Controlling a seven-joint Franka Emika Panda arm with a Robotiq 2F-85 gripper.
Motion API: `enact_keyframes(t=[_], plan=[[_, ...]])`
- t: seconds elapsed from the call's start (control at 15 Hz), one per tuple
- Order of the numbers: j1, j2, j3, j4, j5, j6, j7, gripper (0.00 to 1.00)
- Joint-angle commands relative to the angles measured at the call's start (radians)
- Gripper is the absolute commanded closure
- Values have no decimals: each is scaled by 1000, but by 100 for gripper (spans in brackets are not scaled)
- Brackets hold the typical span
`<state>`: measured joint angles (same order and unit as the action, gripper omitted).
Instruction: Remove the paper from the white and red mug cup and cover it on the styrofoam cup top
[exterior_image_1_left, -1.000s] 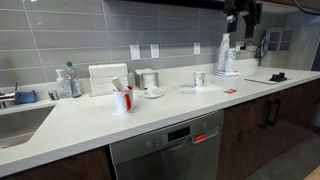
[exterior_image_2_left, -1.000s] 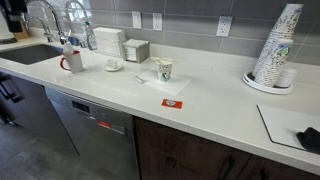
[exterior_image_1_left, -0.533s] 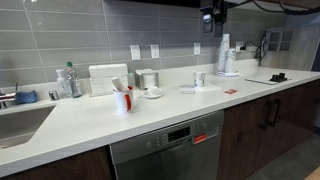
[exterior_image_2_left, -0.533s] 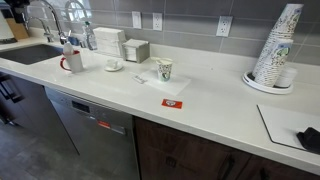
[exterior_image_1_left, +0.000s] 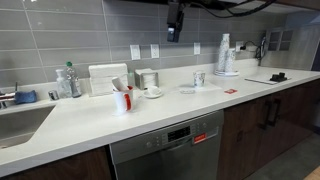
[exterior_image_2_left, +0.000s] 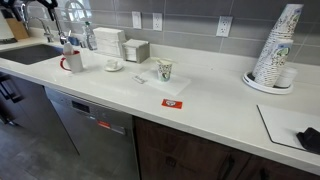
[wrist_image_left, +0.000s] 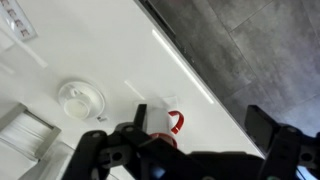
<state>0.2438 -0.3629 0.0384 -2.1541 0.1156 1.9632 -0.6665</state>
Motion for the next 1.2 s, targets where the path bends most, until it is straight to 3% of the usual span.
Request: enact_keyframes(t=[0.0, 0.33, 0.4, 1.13], plan=[[27, 117, 9, 48, 41, 110, -133, 0], [17, 239, 42, 66, 41, 302, -252, 0], [7, 191, 55, 39, 33, 268, -185, 0], [7, 276, 65, 92, 57, 323, -258, 0]])
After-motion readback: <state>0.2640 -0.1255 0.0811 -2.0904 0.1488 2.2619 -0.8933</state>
